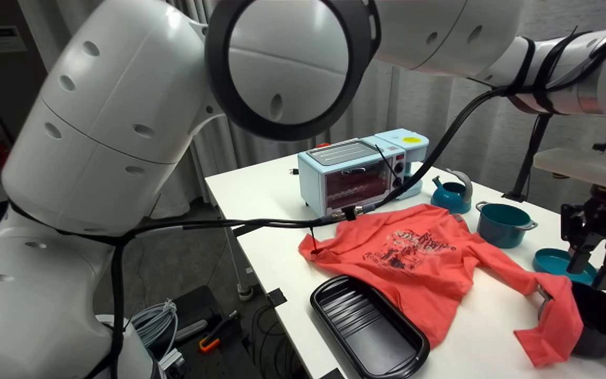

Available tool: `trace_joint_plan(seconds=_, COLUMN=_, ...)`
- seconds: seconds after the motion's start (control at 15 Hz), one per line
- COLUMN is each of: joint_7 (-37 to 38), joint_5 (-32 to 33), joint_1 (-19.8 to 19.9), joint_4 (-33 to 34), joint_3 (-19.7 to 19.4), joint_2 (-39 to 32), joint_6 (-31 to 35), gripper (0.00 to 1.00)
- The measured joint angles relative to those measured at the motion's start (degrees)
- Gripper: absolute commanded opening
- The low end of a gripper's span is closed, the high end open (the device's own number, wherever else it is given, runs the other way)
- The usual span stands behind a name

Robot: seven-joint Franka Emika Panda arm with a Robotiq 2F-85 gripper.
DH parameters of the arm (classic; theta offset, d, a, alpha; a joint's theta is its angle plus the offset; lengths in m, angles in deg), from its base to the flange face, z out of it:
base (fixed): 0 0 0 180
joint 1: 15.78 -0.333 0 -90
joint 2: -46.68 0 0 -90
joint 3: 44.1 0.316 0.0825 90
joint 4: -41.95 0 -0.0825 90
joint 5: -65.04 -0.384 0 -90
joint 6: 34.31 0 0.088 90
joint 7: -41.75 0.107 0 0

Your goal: Unfold the sweatshirt on the table

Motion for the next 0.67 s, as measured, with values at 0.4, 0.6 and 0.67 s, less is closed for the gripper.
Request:
trace_joint_plan(seconds=0.4, joint_7=-0.13, joint_5=0.01, joint_1=-0.35, joint_4=-5.25, joint_3=0.79, joint_2=4.01, joint_6=4.98, gripper=1.0)
trace_joint_plan(seconds=0.6, joint_7=-0.63, joint_5=-0.56, joint_1=-0.44, joint_4=-8.03, joint_3=2.18, joint_2=6.78, joint_6=7.99, gripper=1.0)
trace_joint_plan(seconds=0.67, joint_7=-1.12, joint_5=-0.97, joint_1=-0.45, joint_4=-8.92, joint_3=2.79, joint_2=7.77, joint_6=8.7, gripper=1.0)
